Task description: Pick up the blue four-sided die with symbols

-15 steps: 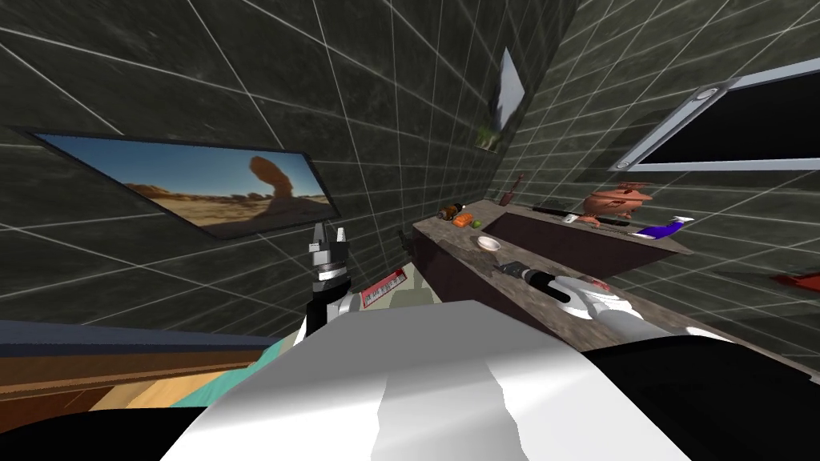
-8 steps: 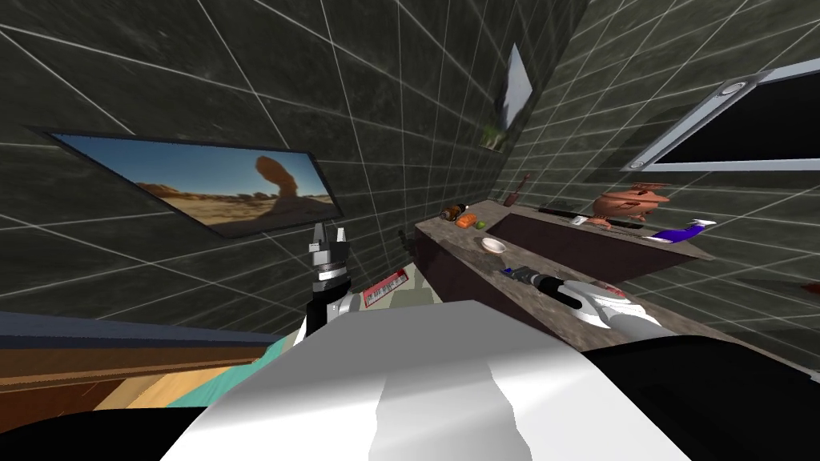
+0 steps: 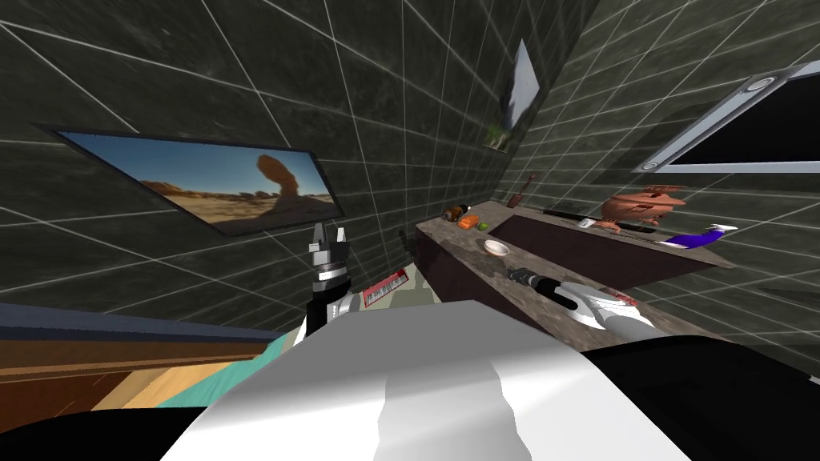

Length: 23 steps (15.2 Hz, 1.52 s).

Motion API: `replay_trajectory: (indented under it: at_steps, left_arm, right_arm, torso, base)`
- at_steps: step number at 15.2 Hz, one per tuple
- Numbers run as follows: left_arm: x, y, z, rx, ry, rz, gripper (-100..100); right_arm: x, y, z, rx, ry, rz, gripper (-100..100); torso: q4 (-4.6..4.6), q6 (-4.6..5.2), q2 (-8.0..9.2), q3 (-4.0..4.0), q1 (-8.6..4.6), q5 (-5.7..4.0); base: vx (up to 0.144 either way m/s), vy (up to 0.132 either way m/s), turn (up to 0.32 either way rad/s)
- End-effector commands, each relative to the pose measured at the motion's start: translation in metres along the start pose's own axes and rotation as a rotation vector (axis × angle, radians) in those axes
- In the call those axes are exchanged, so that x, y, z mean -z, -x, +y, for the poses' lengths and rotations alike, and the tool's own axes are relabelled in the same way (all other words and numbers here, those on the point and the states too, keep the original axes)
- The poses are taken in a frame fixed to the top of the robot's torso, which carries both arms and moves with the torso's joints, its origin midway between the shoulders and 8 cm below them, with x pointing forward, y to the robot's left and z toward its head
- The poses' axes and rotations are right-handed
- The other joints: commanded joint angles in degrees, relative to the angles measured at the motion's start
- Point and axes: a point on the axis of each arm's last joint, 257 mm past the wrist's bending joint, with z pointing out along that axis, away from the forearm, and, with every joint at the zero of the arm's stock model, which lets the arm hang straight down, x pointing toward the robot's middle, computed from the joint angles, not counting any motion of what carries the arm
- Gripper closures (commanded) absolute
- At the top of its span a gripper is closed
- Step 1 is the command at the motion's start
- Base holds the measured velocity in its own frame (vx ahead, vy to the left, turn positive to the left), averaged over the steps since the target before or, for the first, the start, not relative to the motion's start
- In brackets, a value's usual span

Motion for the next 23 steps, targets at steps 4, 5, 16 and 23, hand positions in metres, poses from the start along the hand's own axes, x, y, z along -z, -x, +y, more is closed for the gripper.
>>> replay_trajectory:
  at_steps: [4,5,16,23]
  left_arm:
    - [0.0,0.0,0.0,0.0,0.0,0.0,0]
    - [0.0,0.0,0.0,0.0,0.0,0.0,0]
    - [0.0,0.0,0.0,0.0,0.0,0.0,0]
    - [0.0,0.0,0.0,0.0,0.0,0.0,0]
  right_arm:
    - [-0.002,0.059,-0.02,0.066,0.001,-0.084,-100]
    - [-0.001,0.069,-0.02,0.088,0.007,-0.099,-100]
    - [0.011,0.122,0.02,0.515,0.158,-0.158,-100]
    - [0.023,0.117,0.058,0.798,0.271,-0.16,-100]
  torso:
    - [0.04,-0.03,0.17,0.09,0.0,0.02]
    - [0.06,-0.02,0.27,0.15,-0.02,0.02]
    - [0.11,-0.02,0.47,0.27,-0.75,-0.16]
    - [0.09,-0.02,0.41,0.24,-0.92,-0.22]
  base:
    - [-0.049,0.0,0.019]
    - [-0.109,-0.015,0.052]
    - [-0.133,-0.105,0.139]
    - [-0.109,-0.191,0.182]
